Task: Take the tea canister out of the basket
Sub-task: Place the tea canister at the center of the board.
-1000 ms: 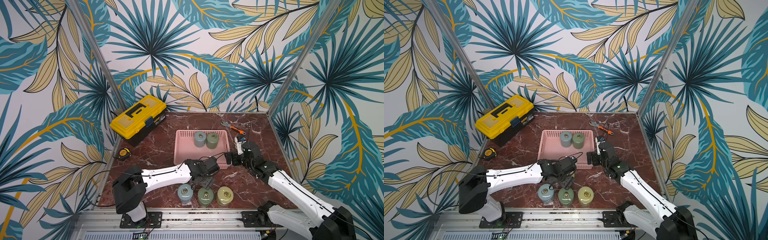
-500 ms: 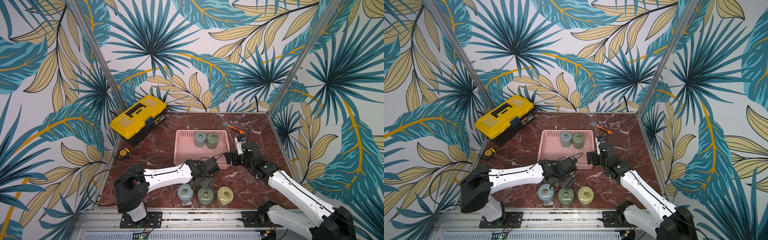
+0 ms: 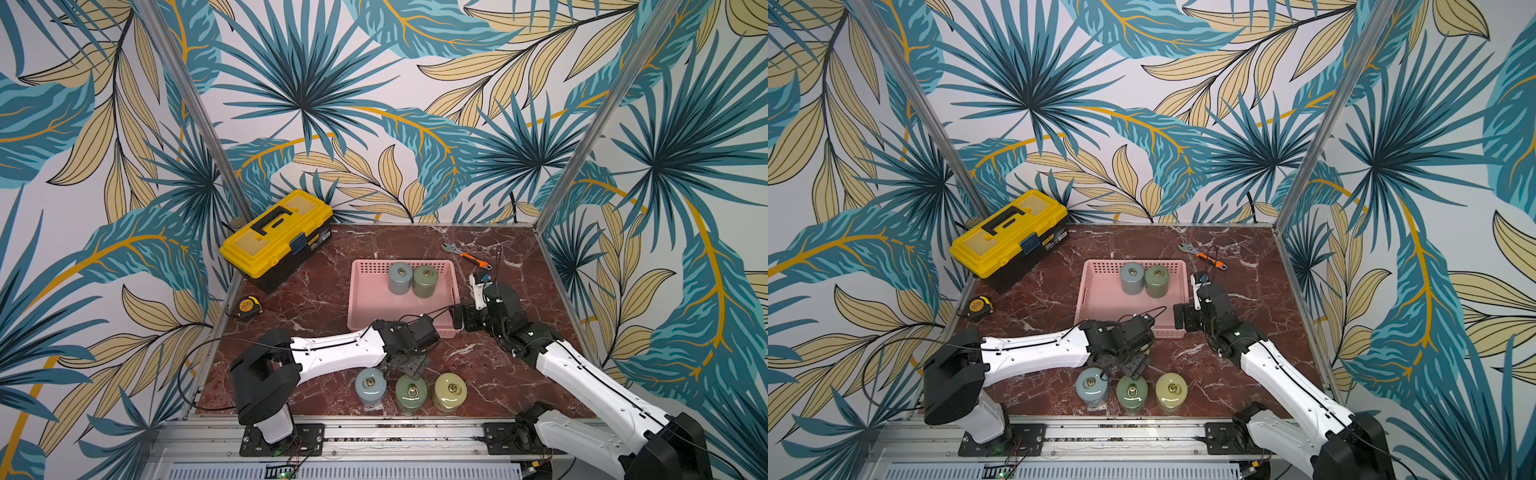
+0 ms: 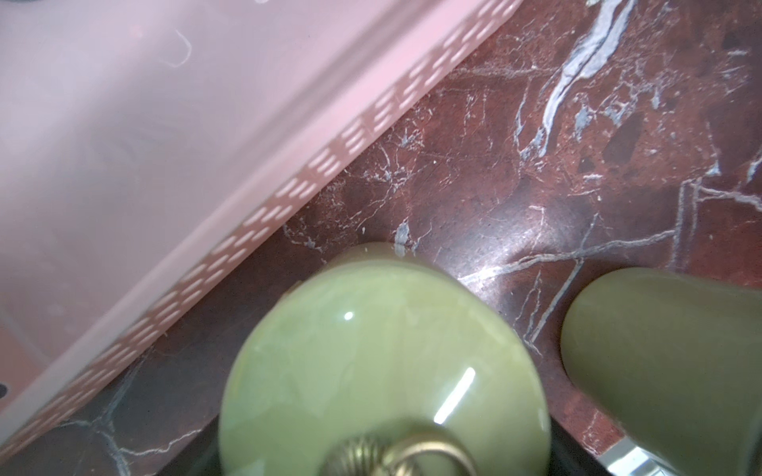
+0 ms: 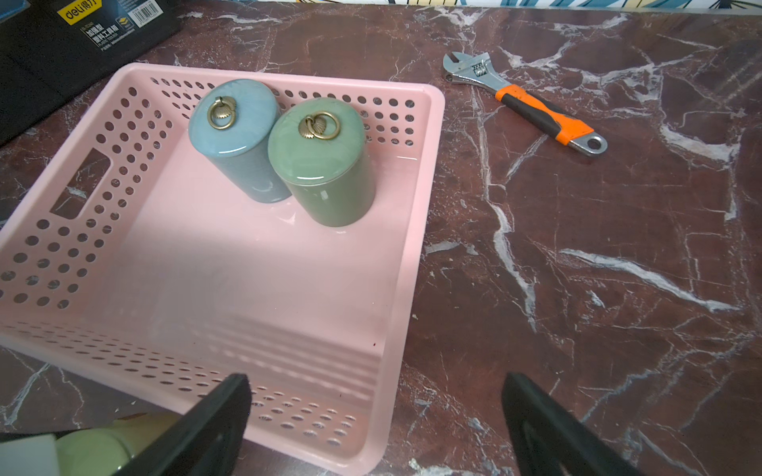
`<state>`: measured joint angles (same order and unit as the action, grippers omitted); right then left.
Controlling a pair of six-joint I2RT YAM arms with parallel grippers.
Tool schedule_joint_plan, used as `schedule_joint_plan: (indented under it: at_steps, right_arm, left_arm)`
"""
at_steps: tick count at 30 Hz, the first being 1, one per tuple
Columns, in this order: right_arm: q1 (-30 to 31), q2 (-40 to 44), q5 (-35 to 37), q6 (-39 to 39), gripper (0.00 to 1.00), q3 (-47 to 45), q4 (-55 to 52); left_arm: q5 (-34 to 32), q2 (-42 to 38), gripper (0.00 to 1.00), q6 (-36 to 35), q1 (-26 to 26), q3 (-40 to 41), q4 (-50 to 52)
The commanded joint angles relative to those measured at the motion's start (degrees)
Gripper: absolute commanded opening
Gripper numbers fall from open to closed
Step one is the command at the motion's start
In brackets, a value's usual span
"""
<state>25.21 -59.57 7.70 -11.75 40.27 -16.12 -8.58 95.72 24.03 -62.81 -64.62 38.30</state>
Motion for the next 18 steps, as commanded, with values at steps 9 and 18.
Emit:
schedule_joint_plan:
  at_steps: [9, 18]
  right_arm:
    - [-0.1, 0.7, 0.1, -0.5, 0.99, -1.3, 1.2]
    - [-0.1, 0.5, -0.2, -0.2, 0.99, -1.2, 1.3]
  left_arm:
    - [-1.6, 0.9, 0.99, 0.2, -0.2, -1.6, 0.0]
    - [-2.5, -0.1, 1.00, -0.8, 0.2, -6.1, 3.3]
